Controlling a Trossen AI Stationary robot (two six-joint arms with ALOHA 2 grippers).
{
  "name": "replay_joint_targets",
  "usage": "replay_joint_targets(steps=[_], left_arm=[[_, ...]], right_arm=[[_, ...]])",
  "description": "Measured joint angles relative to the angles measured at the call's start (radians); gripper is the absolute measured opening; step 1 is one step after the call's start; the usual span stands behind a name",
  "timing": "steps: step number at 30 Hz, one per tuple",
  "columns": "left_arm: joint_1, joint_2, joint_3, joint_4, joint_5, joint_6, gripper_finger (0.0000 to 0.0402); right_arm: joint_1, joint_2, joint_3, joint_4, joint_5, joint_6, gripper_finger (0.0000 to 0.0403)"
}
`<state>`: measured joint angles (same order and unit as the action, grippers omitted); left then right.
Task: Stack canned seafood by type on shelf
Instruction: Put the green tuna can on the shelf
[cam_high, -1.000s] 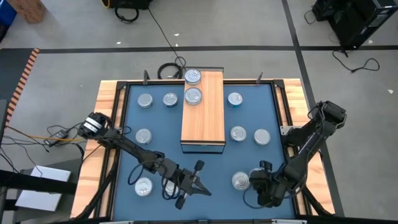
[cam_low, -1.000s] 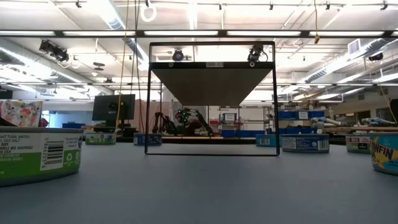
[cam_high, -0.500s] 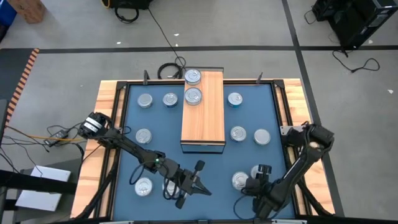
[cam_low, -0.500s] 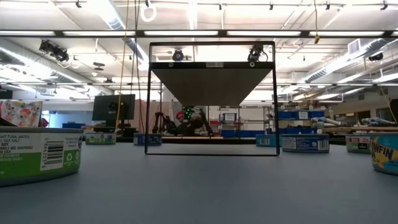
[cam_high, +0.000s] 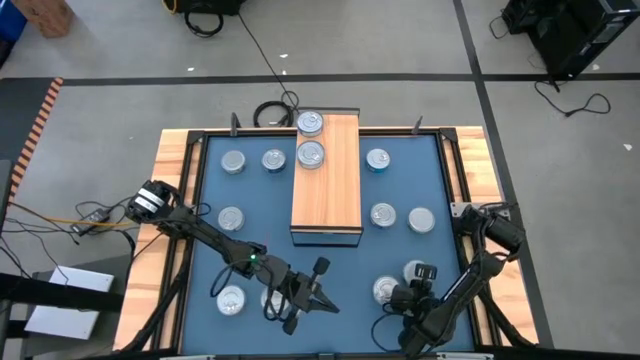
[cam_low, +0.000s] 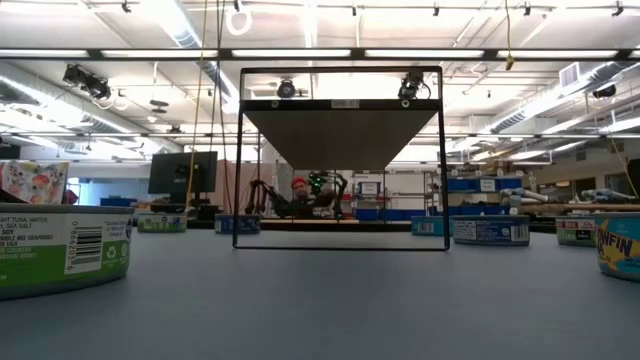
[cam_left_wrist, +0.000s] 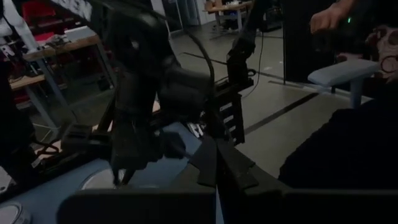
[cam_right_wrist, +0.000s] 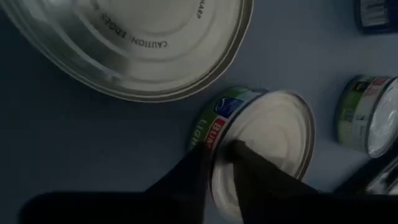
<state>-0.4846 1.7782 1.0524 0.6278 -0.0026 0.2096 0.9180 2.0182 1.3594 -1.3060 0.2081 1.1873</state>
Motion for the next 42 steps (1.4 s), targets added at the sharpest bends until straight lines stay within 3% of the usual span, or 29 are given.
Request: replay_joint_targets(steps=[5,16,28,35,42], left_arm=[[-0.012,-0.014,0.000,-0.033,-0.020,0.000,0.0001],[-0.077,-0.072,-0.010,-0.063,-0.107,0.051,0.0001],[-0.088,-0.072,-0.010,-0.073,-0.127,0.049,0.0001],[-0.096,-0.072,-0.010,-0.071,-0.126,0.049,0.0001],[-0.113,-0.112,-0.009,-0.110,-0.168,0.050,0.0001]], right_arm=[[-0.004,-0.052,0.027,0.001,-0.007,0.007,0.0008],[-0.029,-0.201,0.041,-0.002,0.011,0.087,0.0004],[-0.065,-0.321,0.040,0.009,0.194,0.423,0.0001],[-0.064,-0.332,-0.019,0.035,0.239,0.463,0.0000],[-0.064,-0.439,-0.040,0.053,0.349,0.438,0.0000]])
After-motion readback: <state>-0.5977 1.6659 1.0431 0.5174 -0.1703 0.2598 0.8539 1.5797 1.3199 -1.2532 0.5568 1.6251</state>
